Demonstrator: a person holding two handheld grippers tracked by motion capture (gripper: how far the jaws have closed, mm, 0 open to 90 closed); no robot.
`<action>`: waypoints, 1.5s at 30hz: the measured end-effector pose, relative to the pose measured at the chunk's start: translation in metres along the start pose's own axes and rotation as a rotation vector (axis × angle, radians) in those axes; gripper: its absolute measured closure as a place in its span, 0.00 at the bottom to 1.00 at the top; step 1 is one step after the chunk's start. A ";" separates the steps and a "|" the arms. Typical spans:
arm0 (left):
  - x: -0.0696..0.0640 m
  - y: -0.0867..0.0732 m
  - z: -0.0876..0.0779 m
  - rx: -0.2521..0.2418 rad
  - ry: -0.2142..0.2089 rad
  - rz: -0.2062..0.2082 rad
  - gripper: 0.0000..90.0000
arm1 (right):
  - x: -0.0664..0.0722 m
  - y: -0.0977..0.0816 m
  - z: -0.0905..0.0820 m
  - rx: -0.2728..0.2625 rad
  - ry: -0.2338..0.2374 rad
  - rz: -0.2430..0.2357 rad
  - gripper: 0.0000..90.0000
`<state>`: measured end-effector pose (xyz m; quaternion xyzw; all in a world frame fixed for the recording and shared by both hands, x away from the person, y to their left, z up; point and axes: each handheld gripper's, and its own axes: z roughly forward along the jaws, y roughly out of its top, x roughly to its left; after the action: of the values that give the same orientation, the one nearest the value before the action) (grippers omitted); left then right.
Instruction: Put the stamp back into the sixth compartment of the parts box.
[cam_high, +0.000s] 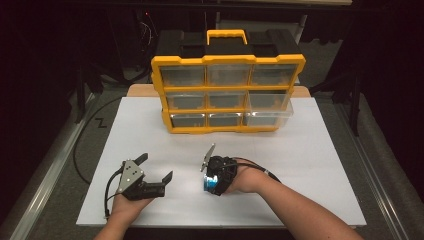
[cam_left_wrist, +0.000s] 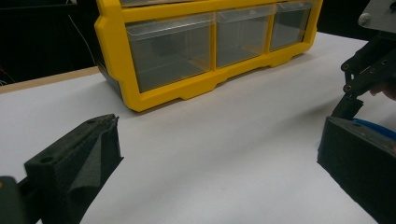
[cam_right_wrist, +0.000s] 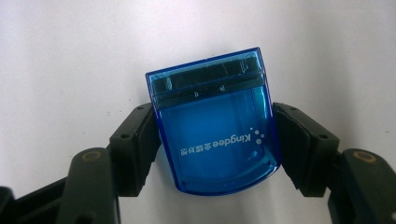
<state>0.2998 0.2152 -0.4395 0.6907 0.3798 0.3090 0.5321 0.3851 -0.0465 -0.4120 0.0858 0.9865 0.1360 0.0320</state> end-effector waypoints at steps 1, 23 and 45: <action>0.000 0.000 0.000 0.000 0.000 -0.001 0.00 | 0.000 0.000 0.000 -0.001 0.002 -0.003 0.43; 0.001 0.000 0.000 0.000 0.001 -0.004 0.00 | 0.000 0.002 -0.001 0.013 0.006 0.020 0.49; 0.000 0.000 0.000 -0.001 0.001 0.000 0.00 | -0.003 -0.003 -0.022 0.008 0.013 0.024 0.49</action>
<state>0.2999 0.2156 -0.4397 0.6902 0.3799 0.3093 0.5325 0.3861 -0.0555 -0.3913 0.0970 0.9861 0.1332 0.0237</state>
